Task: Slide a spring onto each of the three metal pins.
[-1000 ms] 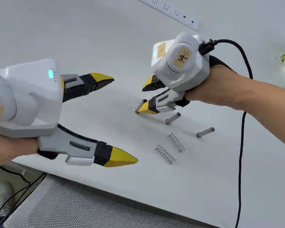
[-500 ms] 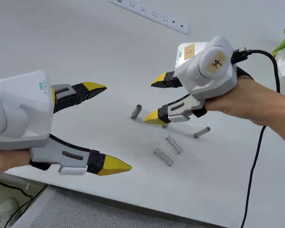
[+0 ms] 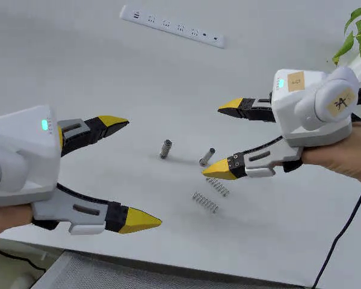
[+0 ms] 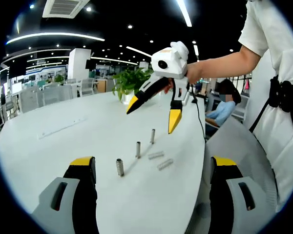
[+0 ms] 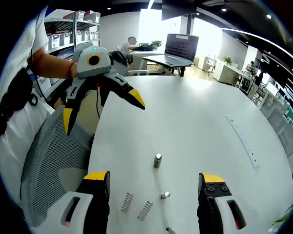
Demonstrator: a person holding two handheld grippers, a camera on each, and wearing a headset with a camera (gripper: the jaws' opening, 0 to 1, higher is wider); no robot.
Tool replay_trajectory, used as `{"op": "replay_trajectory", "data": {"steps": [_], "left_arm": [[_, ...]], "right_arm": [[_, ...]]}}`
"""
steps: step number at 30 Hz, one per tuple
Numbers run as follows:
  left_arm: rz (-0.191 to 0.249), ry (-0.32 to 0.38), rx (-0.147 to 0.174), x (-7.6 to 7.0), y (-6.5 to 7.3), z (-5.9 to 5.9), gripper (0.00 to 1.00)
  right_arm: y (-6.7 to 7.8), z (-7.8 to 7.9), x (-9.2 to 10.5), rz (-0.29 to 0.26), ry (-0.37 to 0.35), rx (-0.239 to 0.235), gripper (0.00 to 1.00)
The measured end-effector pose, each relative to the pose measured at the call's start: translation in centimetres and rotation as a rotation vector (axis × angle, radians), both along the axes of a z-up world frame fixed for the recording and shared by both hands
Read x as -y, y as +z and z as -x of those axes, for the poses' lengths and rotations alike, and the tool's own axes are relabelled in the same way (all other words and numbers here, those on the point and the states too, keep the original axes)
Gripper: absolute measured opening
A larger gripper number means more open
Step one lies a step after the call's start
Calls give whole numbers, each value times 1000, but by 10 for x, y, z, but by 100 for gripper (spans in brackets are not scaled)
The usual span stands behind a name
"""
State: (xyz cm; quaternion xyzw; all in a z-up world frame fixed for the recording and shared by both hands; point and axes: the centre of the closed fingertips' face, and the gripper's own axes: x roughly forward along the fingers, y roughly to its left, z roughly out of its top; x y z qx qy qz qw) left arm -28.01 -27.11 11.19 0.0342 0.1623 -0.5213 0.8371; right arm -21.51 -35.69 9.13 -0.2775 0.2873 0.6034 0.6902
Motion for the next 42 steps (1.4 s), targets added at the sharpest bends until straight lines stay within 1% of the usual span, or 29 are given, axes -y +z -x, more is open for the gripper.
{"op": "replay_trajectory", "data": {"steps": [2,4,5,6,9,10,14,15,16,17,18,19,20,21,22,23,24,25,27,28,30,32,33,34,36,37,38,39,42], "left_arm": [[-12,-10,3,2,0,0,95],[-28,-23,4,5,-2,0,95],[-37,-34,6,8,-2,0,95],[-45,-42,7,10,-2,0,94],[-76,-72,13,18,-4,0,92],[-88,-86,15,22,-5,0,92],[-140,-133,16,33,-12,0,86],[-162,-148,10,38,-15,1,84],[-194,-164,9,39,-19,1,82],[-228,-175,11,41,-23,1,78],[-252,-197,21,46,-27,1,75],[-251,-213,30,52,-28,2,73],[-275,-225,26,57,-34,1,70],[-297,-230,15,59,-38,1,67],[-324,-249,11,61,-43,2,64],[-369,-280,29,65,-50,3,60],[-409,-290,43,67,-55,1,56],[-461,-317,44,69,-63,3,52],[-478,-345,35,78,-70,5,46],[-519,-349,42,79,-77,2,44],[-556,-375,48,86,-84,2,39],[-603,-392,73,88,-91,-1,33],[-632,-403,78,89,-97,-1,31],[-650,-402,78,90,-100,-3,29],[-666,-403,70,95,-109,-5,24],[-695,-420,75,96,-114,-6,23],[-709,-427,79,97,-117,-6,23],[-713,-433,84,100,-119,-7,23],[-756,-448,93,101,-128,-13,19]], "right_arm": [[5,6,6,-20,-23,0,75],[6,8,18,-47,-42,-5,79],[9,15,23,-62,-54,-12,82],[10,18,27,-68,-60,-10,84],[15,29,40,-87,-95,-16,85],[14,32,47,-88,-110,-17,85],[13,42,64,-101,-150,-25,86],[12,44,71,-99,-163,-23,86],[12,45,74,-106,-174,-23,86],[12,45,77,-116,-187,-25,86],[12,46,81,-123,-203,-22,86],[12,46,85,-125,-213,-19,85],[11,47,89,-131,-225,-16,85],[11,47,92,-139,-236,-18,85],[11,47,94,-146,-245,-20,85],[9,48,98,-150,-252,-18,85],[8,49,100,-150,-255,-18,85],[7,50,105,-153,-262,-17,85],[5,52,110,-157,-268,-17,85],[4,53,114,-158,-275,-17,86],[2,54,120,-163,-285,-16,86],[0,55,125,-171,-295,-16,86],[0,56,128,-178,-299,-15,86],[-1,57,130,-181,-302,-15,86],[-3,59,135,-183,-308,-18,86],[-5,60,138,-186,-310,-18,86],[-6,61,140,-188,-311,-19,86],[-7,62,142,-189,-314,-21,86],[-11,65,148,-189,-320,-21,86]]}}
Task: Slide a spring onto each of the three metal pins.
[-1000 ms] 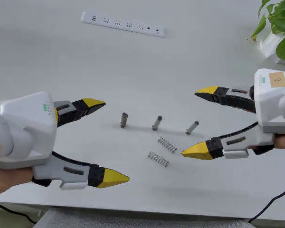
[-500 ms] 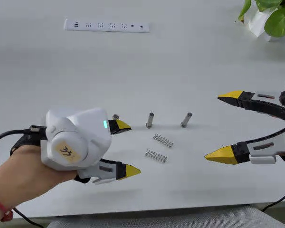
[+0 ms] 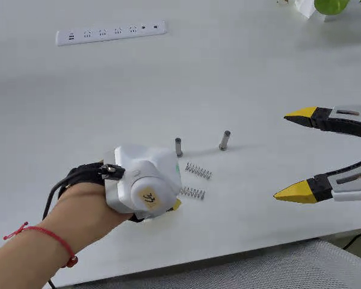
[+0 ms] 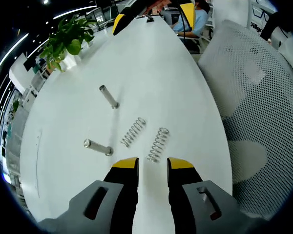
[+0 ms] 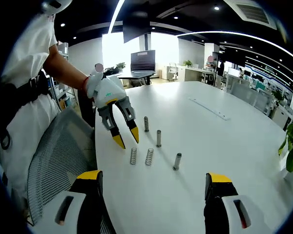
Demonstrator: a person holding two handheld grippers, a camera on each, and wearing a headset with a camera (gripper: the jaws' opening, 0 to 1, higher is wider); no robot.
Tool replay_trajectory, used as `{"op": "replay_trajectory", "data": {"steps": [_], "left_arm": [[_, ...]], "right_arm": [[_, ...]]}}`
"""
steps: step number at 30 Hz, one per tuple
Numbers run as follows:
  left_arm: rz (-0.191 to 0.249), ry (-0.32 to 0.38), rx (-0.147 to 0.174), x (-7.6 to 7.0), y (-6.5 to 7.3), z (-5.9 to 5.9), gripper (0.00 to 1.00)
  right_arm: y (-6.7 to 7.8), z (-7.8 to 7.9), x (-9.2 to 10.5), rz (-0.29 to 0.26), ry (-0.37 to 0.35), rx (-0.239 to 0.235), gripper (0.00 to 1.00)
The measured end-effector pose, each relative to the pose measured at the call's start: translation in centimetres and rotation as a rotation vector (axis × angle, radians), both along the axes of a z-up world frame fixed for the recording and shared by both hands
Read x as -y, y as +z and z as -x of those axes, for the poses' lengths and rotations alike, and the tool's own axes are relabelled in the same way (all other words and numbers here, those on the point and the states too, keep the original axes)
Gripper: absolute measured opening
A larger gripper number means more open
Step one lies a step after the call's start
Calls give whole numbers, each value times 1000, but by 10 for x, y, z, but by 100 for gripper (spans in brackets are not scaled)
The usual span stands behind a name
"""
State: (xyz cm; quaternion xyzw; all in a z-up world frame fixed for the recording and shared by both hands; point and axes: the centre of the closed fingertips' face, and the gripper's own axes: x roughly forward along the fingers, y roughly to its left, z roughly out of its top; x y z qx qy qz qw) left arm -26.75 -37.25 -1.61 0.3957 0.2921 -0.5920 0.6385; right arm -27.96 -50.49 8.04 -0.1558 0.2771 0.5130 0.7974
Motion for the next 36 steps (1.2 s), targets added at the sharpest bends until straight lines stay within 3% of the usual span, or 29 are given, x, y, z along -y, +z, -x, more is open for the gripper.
{"op": "replay_trajectory", "data": {"steps": [5,8,10,24,36], "left_arm": [[-72,-89,25,3,-9,1,14],[-117,-104,28,1,-15,0,13],[-121,-106,23,5,-17,0,12],[-174,-133,0,7,-24,2,8],[-196,-110,-22,4,-25,1,7]], "right_arm": [[-4,1,10,-5,-22,4,85],[-6,0,15,-7,-37,9,85],[-7,-2,25,-12,-48,11,84],[-15,5,39,-17,-95,8,83],[-16,4,30,-28,-99,14,82]]}}
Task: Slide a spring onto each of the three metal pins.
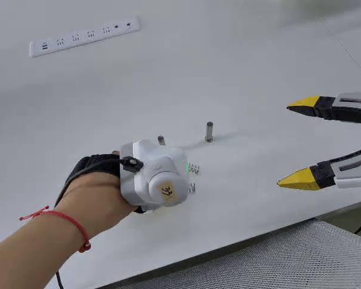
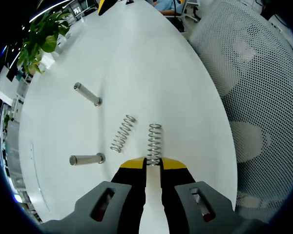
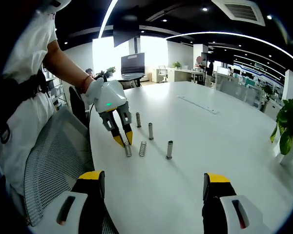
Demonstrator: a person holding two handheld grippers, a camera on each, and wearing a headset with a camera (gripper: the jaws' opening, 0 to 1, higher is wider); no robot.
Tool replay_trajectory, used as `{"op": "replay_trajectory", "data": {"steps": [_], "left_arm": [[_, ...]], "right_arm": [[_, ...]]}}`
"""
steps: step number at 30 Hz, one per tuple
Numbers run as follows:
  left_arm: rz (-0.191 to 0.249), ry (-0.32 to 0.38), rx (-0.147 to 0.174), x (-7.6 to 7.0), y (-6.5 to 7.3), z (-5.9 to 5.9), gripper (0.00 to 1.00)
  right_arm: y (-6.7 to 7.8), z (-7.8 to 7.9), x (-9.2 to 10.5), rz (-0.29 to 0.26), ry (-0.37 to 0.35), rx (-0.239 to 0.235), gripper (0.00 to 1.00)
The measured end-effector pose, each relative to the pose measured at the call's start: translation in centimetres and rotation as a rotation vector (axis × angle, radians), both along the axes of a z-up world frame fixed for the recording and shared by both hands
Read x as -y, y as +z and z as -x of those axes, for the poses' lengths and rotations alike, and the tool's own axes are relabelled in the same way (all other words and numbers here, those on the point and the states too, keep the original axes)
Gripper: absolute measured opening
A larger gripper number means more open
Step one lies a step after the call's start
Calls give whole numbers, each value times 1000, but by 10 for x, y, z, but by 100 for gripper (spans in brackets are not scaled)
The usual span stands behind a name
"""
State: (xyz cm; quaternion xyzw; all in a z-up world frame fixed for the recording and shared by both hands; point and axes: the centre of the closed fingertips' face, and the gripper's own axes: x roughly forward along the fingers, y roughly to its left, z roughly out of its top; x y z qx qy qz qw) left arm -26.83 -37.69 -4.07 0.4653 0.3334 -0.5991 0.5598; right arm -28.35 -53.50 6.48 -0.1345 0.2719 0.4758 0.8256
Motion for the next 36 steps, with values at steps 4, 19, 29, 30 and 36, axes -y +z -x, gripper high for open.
{"op": "replay_trajectory", "data": {"steps": [4,19,29,30,36], "left_arm": [[7,15,-5,-2,0,0,7],[62,39,-21,-2,7,6,6],[91,53,-34,-3,9,12,6],[95,55,-35,-3,10,12,6],[133,72,-37,-2,17,15,6]], "right_arm": [[-1,0,-2,5,5,-1,82],[2,2,-17,7,25,-7,80],[3,4,-25,9,41,-11,79],[3,4,-26,8,42,-11,79],[5,7,-32,4,54,-13,78]]}}
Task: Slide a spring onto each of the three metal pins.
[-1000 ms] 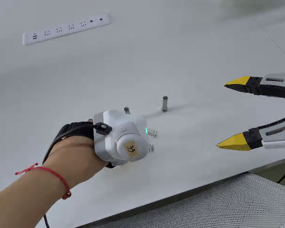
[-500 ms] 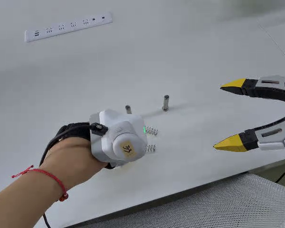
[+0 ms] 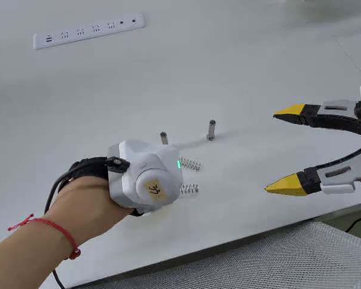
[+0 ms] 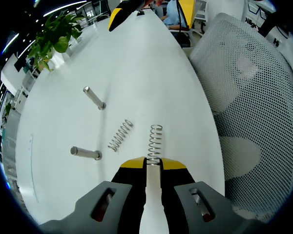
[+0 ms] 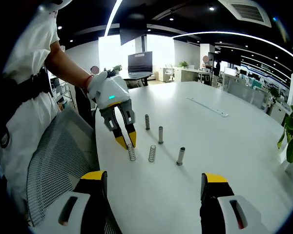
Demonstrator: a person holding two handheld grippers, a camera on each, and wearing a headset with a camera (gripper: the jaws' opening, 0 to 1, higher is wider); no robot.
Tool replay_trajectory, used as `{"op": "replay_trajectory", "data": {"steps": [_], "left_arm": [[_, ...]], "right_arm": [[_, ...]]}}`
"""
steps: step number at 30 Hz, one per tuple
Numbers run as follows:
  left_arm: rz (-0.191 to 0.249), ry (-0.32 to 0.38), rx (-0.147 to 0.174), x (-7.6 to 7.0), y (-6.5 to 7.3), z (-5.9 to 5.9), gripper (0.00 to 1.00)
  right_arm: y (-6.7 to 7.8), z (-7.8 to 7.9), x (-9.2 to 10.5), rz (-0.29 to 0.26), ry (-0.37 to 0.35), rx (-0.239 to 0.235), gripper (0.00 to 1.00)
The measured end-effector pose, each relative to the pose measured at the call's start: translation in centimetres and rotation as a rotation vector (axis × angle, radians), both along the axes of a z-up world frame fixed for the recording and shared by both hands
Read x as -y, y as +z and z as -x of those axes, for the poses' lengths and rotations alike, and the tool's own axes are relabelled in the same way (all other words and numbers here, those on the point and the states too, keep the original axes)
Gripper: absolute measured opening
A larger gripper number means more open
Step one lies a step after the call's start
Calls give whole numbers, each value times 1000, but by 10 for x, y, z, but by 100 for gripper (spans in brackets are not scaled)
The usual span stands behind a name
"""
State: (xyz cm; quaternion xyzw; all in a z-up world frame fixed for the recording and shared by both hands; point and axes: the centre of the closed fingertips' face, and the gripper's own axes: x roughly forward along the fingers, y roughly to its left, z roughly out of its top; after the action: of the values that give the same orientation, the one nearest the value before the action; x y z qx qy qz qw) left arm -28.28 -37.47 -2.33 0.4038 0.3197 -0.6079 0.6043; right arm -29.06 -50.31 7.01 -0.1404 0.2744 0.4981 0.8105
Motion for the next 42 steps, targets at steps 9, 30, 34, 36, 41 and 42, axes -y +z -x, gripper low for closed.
{"op": "replay_trajectory", "data": {"steps": [9,30,34,36,41,42], "left_arm": [[108,60,-13,2,18,2,6],[530,276,-30,2,118,-3,6],[608,315,-32,-2,137,-5,6],[652,337,-43,-3,145,-6,6],[735,371,-62,-5,162,-6,6],[748,374,-66,-4,165,-6,6]], "right_arm": [[12,3,-17,-7,45,3,72],[69,-2,-96,-166,152,-5,40],[84,-4,-107,-225,146,-5,36],[89,-6,-111,-250,138,-7,34],[98,-8,-118,-305,112,-23,29],[100,-8,-119,-316,104,-28,28]]}}
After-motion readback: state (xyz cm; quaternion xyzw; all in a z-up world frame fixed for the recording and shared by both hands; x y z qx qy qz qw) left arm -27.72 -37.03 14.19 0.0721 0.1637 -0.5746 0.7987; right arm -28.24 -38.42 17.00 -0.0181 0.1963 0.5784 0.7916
